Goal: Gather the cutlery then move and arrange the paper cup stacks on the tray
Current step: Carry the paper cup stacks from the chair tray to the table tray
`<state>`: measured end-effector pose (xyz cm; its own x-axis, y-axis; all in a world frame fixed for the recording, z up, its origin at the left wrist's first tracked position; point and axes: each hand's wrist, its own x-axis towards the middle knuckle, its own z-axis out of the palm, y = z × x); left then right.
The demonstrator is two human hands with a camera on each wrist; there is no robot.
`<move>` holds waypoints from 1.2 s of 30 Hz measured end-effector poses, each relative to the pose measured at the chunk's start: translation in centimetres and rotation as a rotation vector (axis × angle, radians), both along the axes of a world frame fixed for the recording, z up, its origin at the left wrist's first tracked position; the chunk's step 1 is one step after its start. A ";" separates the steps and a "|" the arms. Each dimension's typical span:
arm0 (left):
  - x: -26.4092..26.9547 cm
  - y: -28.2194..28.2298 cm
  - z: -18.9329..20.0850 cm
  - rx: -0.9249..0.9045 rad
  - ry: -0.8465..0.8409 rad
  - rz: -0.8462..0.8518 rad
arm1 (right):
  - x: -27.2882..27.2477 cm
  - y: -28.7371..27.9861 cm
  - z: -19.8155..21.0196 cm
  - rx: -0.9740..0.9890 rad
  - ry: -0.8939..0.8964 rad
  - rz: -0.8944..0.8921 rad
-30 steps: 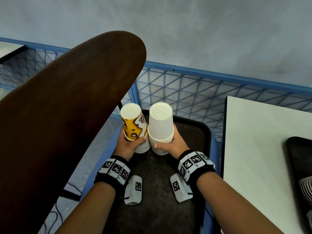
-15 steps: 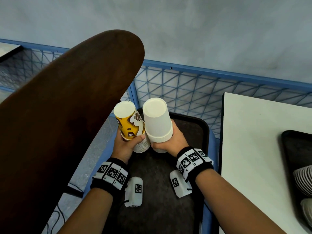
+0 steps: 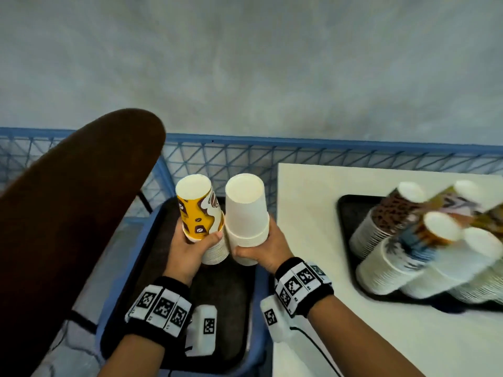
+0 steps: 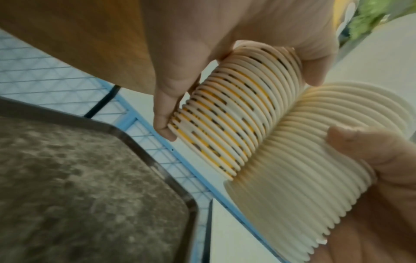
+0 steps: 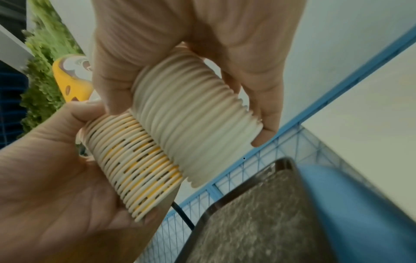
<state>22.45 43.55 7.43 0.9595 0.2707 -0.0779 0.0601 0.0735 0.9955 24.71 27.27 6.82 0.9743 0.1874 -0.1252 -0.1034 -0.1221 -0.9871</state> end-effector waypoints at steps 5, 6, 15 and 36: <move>-3.8 -7.1 3.5 -0.032 -0.079 -0.131 | -4.3 -7.6 3.0 -0.017 -0.060 -0.062; -4.7 -8.9 4.0 -0.039 -0.089 -0.162 | -5.4 -9.5 3.3 -0.026 -0.070 -0.075; -12.0 -22.2 5.8 -0.037 -0.066 -0.279 | -14.5 -23.1 4.7 -0.014 -0.135 -0.154; -12.5 -41.9 10.7 -0.078 -0.024 -0.460 | -21.4 -44.3 7.0 0.005 -0.143 -0.590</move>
